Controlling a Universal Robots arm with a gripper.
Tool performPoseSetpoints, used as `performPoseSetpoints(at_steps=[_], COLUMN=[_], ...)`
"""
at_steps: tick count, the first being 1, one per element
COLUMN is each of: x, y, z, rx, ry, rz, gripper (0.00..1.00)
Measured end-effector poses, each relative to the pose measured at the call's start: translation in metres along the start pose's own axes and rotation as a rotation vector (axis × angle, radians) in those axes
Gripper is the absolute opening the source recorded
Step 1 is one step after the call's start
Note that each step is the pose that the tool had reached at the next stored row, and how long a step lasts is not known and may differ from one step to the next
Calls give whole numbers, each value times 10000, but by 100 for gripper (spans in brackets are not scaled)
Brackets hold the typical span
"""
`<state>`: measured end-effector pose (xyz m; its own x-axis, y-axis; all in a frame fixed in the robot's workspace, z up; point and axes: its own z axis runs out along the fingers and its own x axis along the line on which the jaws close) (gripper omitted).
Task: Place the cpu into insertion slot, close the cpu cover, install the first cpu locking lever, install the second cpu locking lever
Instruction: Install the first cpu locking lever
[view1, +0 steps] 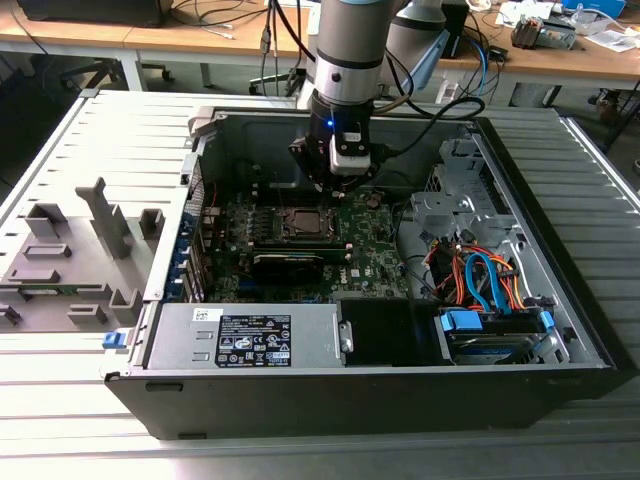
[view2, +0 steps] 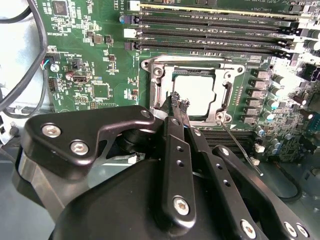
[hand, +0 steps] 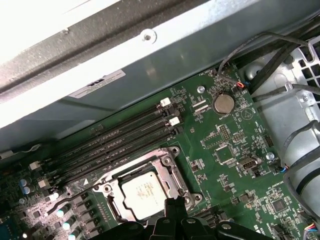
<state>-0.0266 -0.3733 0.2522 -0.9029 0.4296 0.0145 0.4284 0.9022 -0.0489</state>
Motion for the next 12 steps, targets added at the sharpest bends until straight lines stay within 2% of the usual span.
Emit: performPoseSetpoints(at_steps=[12], x=[0], y=[0], z=[0], rx=[3], ry=[-7], rz=[-156], gripper=[11])
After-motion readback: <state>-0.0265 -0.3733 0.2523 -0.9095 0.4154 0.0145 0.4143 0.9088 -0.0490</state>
